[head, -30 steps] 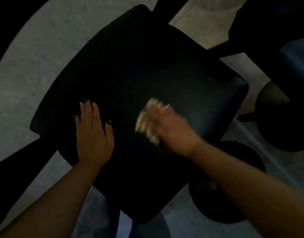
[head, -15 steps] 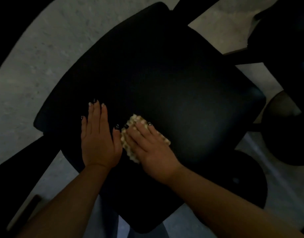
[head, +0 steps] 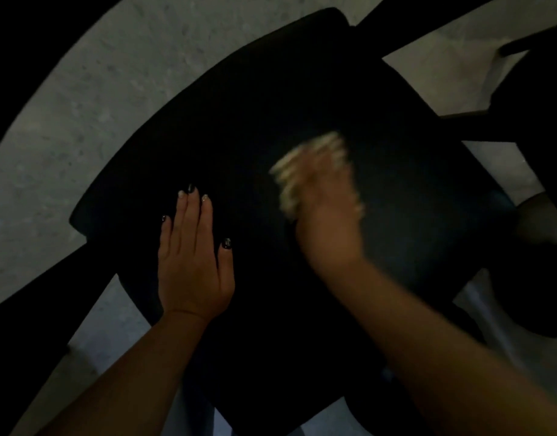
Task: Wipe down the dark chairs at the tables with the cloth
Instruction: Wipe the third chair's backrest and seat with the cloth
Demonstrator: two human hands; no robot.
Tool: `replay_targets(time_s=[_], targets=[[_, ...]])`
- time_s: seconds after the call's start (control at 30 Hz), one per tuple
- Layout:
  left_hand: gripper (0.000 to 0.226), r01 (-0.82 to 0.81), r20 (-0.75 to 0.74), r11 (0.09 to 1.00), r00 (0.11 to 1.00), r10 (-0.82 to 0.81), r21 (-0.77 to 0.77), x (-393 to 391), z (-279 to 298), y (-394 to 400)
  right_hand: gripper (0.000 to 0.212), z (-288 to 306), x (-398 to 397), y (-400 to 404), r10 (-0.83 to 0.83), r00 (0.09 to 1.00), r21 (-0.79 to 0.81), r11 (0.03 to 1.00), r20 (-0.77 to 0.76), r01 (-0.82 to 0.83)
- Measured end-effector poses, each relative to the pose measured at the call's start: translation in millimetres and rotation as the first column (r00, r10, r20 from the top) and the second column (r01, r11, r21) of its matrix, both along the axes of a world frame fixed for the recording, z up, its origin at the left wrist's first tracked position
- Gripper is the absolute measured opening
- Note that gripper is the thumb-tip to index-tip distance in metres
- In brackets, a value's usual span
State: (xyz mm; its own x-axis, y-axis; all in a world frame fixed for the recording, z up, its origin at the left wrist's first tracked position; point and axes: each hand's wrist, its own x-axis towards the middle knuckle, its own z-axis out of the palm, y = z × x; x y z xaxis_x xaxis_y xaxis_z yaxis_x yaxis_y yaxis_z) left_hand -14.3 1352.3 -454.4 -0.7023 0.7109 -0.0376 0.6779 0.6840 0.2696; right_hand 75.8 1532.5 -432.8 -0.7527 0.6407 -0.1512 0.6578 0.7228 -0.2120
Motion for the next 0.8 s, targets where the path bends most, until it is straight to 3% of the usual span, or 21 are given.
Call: replay_targets(time_s=[0.03,0.07,0.1,0.17,0.2,0.27,0.37,0.47,0.5,0.57,0.67,0.73,0.8], targets=[[0.064,0.001,0.002,1.0,1.0,-0.001,-0.005,0,1,-1,0.052,1,1,-26,0.16,0.987,0.0,0.987,-0.016,-0.16],[0.065,0.003,0.005,1.0,1.0,-0.003,-0.01,0,1,-1,0.053,8,3,-49,0.326,0.944,-0.096,0.939,-0.053,-0.33],[0.066,0.007,0.006,1.0,1.0,-0.007,-0.014,0,2,-1,0.053,11,10,-66,0.513,0.852,-0.068,0.851,-0.103,-0.521],[0.067,0.011,0.002,1.0,1.0,-0.011,-0.014,0,1,-2,0.05,9,11,-39,0.651,0.747,-0.097,0.741,-0.134,-0.664],[0.066,0.008,-0.001,1.0,1.0,-0.008,-0.01,1,1,-2,0.046,7,6,-9,0.66,0.738,-0.092,0.733,-0.143,-0.674],[0.065,-0.002,-0.003,1.0,1.0,0.002,-0.014,1,2,-1,0.041,1,-5,43,0.575,0.802,-0.053,0.807,-0.161,-0.589],[0.065,-0.004,0.006,1.0,1.0,0.004,-0.026,1,3,0,0.046,-6,-13,110,0.285,0.949,0.009,0.958,-0.132,-0.286],[0.066,-0.002,0.009,0.999,1.0,0.002,-0.032,1,3,0,0.053,-8,-38,95,-0.071,0.984,-0.007,0.997,-0.165,0.07],[0.066,-0.004,0.011,1.0,1.0,0.005,-0.031,1,3,0,0.053,-9,-46,69,-0.108,0.979,-0.025,0.994,-0.172,0.105],[0.065,-0.002,0.013,1.0,1.0,0.002,-0.025,0,2,1,0.049,-11,-55,8,0.088,0.964,-0.032,0.995,-0.25,-0.099],[0.064,0.005,0.035,1.0,0.999,-0.004,-0.026,0,2,0,0.057,0,-46,-25,0.537,0.809,-0.064,0.822,-0.239,-0.565],[0.063,0.001,0.043,1.0,0.999,0.001,-0.026,-1,3,0,0.045,1,-47,14,0.636,0.73,-0.071,0.74,-0.251,-0.669],[0.063,-0.008,0.046,1.0,0.999,0.009,-0.03,-1,4,0,0.038,0,-51,61,0.582,0.782,-0.063,0.792,-0.224,-0.608]])
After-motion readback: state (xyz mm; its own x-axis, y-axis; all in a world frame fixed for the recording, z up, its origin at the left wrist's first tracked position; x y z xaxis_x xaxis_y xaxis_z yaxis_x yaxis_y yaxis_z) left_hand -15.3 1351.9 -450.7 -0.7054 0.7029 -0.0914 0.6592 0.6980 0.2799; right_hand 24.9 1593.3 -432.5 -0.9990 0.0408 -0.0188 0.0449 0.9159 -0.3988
